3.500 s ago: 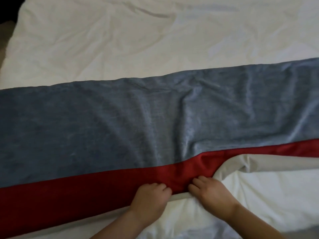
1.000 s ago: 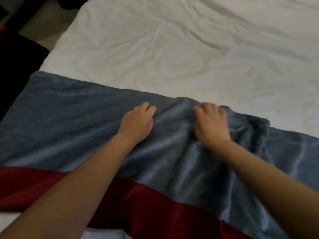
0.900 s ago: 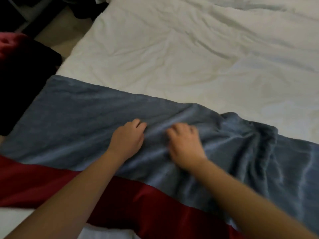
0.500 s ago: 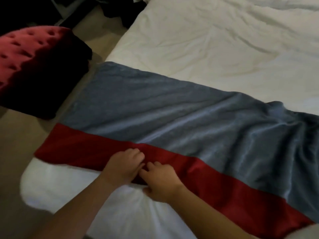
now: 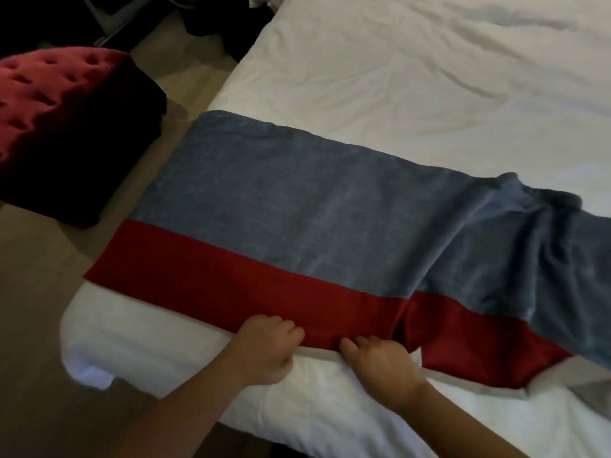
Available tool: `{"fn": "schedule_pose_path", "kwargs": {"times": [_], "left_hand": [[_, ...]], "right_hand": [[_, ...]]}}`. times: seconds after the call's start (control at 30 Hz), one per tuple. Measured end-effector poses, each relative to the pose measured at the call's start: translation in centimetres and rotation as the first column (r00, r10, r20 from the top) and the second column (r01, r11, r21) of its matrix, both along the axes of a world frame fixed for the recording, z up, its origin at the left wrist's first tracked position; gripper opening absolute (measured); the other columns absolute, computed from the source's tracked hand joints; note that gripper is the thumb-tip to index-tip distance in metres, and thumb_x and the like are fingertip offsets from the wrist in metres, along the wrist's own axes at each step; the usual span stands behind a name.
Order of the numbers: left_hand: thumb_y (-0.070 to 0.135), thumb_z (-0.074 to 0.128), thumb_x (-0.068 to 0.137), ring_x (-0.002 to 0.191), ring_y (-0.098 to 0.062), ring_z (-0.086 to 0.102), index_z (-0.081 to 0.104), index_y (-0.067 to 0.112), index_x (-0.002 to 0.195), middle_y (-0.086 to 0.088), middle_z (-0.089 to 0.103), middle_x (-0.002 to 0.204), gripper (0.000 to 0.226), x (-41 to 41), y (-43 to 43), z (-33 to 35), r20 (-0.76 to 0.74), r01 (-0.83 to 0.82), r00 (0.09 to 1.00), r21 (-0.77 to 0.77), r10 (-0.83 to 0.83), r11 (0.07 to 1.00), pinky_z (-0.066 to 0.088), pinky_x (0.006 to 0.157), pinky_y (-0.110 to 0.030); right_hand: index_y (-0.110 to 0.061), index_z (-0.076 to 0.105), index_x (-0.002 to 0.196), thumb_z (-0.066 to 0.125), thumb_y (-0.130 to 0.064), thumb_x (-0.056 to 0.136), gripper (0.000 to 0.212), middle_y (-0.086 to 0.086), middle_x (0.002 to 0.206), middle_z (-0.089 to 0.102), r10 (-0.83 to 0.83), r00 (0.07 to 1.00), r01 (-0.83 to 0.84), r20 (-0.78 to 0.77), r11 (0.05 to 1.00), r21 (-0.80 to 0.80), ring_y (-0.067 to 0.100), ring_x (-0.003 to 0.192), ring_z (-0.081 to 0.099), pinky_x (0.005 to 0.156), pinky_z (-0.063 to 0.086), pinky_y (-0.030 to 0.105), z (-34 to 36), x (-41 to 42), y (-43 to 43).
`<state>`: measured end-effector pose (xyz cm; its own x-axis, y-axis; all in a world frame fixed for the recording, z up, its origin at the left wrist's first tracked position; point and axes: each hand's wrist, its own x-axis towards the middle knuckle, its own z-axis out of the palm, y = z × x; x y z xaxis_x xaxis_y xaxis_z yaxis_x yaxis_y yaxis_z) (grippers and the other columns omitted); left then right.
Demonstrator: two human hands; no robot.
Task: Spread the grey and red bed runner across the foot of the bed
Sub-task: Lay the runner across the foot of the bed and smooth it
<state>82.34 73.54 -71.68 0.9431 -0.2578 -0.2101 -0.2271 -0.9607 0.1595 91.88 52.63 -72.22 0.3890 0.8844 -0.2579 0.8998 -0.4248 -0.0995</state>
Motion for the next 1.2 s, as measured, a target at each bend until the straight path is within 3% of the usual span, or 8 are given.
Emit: {"fn": "schedule_pose_path", "kwargs": {"times": [0.17, 0.33, 0.47, 0.57, 0.7, 0.87, 1.0, 1.2], "left_hand": [[0.037, 0.070, 0.062, 0.054, -0.012, 0.053, 0.054, 0.025, 0.070, 0.008, 0.054, 0.065, 0.022, 2.2, -3.9, 0.0, 0.059, 0.052, 0.997, -0.002, -0.051, 0.999, 0.038, 0.042, -0.022], [0.028, 0.075, 0.048, 0.047, -0.013, 0.054, 0.055, 0.023, 0.062, 0.007, 0.054, 0.057, 0.025, 2.9, -7.2, -0.4, 0.011, 0.025, 1.000, 0.021, -0.025, 0.999, 0.038, 0.039, -0.021], [0.039, 0.070, 0.058, 0.056, -0.015, 0.054, 0.055, 0.022, 0.072, 0.005, 0.055, 0.066, 0.027, 4.6, -11.1, 0.2, 0.058, 0.006, 0.998, -0.001, -0.005, 1.000, 0.042, 0.042, -0.026], [0.026, 0.066, 0.065, 0.064, -0.018, 0.052, 0.059, 0.021, 0.082, 0.003, 0.054, 0.074, 0.019, 6.7, -16.5, -0.2, 0.138, 0.062, 0.988, 0.012, -0.063, 0.998, 0.044, 0.051, -0.032], [0.013, 0.072, 0.058, 0.056, -0.017, 0.052, 0.060, 0.021, 0.068, 0.003, 0.053, 0.063, 0.018, 10.5, -22.3, -0.4, 0.168, 0.066, 0.982, 0.085, -0.080, 0.994, 0.039, 0.050, -0.028], [0.022, 0.078, 0.045, 0.042, -0.013, 0.052, 0.055, 0.022, 0.057, 0.005, 0.054, 0.052, 0.026, 9.5, -27.6, -0.9, -0.023, 0.212, 0.977, 0.027, -0.211, 0.977, 0.038, 0.044, -0.020], [0.029, 0.071, 0.052, 0.047, -0.014, 0.053, 0.053, 0.024, 0.064, 0.006, 0.055, 0.059, 0.022, 7.7, -29.8, -1.4, -0.061, 0.206, 0.976, -0.072, -0.210, 0.976, 0.041, 0.047, -0.023], [0.038, 0.046, 0.080, 0.075, -0.019, 0.055, 0.052, 0.020, 0.092, 0.001, 0.056, 0.087, 0.023, 9.2, -31.3, -1.7, -0.071, 0.087, 0.993, -0.107, -0.095, 0.990, 0.036, 0.057, -0.032]], "right_hand": [[-0.023, 0.060, 0.075, 0.077, -0.035, 0.052, 0.031, -0.005, 0.067, 0.055, -0.119, 0.992, 0.111, 0.041, 0.981, 0.162, 0.017, 0.057, 0.053, 0.049, 0.041, 0.028, 0.2, 1.3, -2.5], [-0.021, 0.066, 0.071, 0.083, -0.014, 0.039, 0.037, -0.004, 0.062, 0.057, -0.191, 0.980, 0.182, 0.054, 0.973, 0.144, 0.017, 0.053, 0.055, 0.048, 0.044, 0.024, -0.3, 1.3, -7.4], [-0.019, 0.064, 0.096, 0.075, -0.026, 0.057, 0.041, 0.001, 0.083, 0.058, -0.253, 0.966, 0.239, 0.046, 0.950, 0.202, 0.023, 0.070, 0.056, 0.058, 0.046, 0.034, -0.4, 1.6, -11.0], [-0.016, 0.065, 0.095, 0.073, -0.027, 0.054, 0.043, 0.004, 0.084, 0.059, -0.403, 0.910, 0.387, 0.099, 0.910, 0.147, 0.027, 0.074, 0.058, 0.063, 0.048, 0.037, -0.2, 3.6, -14.7], [-0.017, 0.065, 0.071, 0.083, -0.014, 0.049, 0.028, 0.001, 0.059, 0.058, -0.386, 0.908, 0.389, 0.163, 0.921, 0.018, 0.023, 0.052, 0.056, 0.047, 0.044, 0.030, 0.1, 6.9, -19.0], [-0.013, 0.064, 0.092, 0.072, -0.016, 0.066, 0.027, 0.005, 0.069, 0.062, -0.388, 0.920, 0.391, 0.044, 0.915, -0.103, 0.024, 0.054, 0.060, 0.045, 0.043, 0.029, 0.0, 6.7, -24.5], [-0.017, 0.067, 0.068, 0.082, -0.015, 0.027, 0.043, 0.000, 0.046, 0.051, -0.337, 0.941, 0.338, 0.019, 0.941, -0.027, 0.017, 0.031, 0.047, 0.029, 0.031, 0.020, -0.2, 4.4, -27.3], [-0.020, 0.063, 0.077, 0.071, -0.022, 0.052, 0.027, -0.004, 0.064, 0.056, -0.328, 0.944, 0.330, -0.040, 0.927, 0.179, 0.018, 0.052, 0.053, 0.043, 0.041, 0.026, -1.0, 4.0, -27.7]]}}
